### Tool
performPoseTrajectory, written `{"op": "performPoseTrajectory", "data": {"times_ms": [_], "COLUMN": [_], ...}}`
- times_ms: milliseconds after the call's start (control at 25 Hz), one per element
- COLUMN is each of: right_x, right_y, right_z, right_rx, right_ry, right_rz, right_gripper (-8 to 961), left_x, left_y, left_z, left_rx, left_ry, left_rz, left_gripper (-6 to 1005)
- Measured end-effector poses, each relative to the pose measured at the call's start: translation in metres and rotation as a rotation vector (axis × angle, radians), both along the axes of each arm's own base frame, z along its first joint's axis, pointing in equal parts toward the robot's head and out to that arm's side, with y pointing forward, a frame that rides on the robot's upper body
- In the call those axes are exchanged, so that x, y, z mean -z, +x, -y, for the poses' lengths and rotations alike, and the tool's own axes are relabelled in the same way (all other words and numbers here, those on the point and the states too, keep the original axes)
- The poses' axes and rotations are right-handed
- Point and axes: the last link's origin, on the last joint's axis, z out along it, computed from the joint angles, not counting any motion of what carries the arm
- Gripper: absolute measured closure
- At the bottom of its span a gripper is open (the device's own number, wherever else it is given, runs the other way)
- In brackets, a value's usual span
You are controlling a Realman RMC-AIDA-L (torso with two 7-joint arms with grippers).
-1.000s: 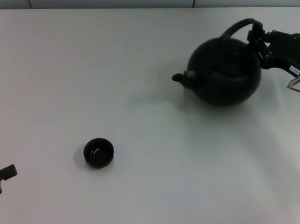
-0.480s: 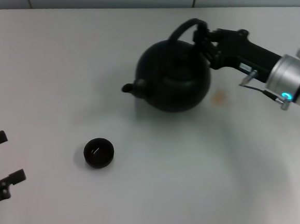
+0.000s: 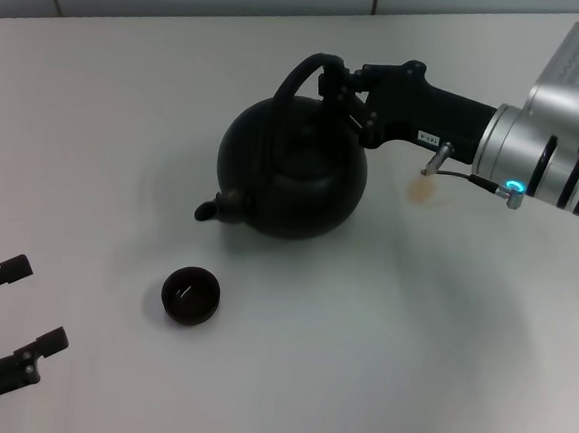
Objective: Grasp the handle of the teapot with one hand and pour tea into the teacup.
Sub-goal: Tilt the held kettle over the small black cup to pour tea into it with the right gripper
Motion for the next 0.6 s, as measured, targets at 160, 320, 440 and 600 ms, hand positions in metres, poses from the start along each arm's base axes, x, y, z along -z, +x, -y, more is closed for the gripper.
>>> {"op": "performPoseTrajectory", "data": {"times_ms": [160, 320, 440, 600], "right_x": [0.0013, -0.0004, -0.0011, -0.0014], "right_y": [-0.0016, -0.0028, -0.0045, -0.0078], "right_z": [0.0028, 0.0044, 0.0035, 0.0013], "right_rx": [-0.061, -0.106, -0.135, -0.175], "right_ry": [0.025, 0.055, 0.073, 0.097], "right_rz": [0.035, 0.052, 0.071, 0.098], "right_gripper": [864, 864, 864, 864], "left_x": [0.0028, 0.0032, 0.0028, 0.004], "left_y": [0.0, -0.0005, -0.0014, -0.0014], "left_z": [-0.0007, -0.0007, -0.0009, -0.0008], "left_rx": [-0.008, -0.014, -0.023, -0.028], "left_ry": [0.002, 0.004, 0.009, 0.01], "left_rz": [-0.001, -0.002, -0.002, 0.0], "left_gripper": [186, 186, 187, 186]}}
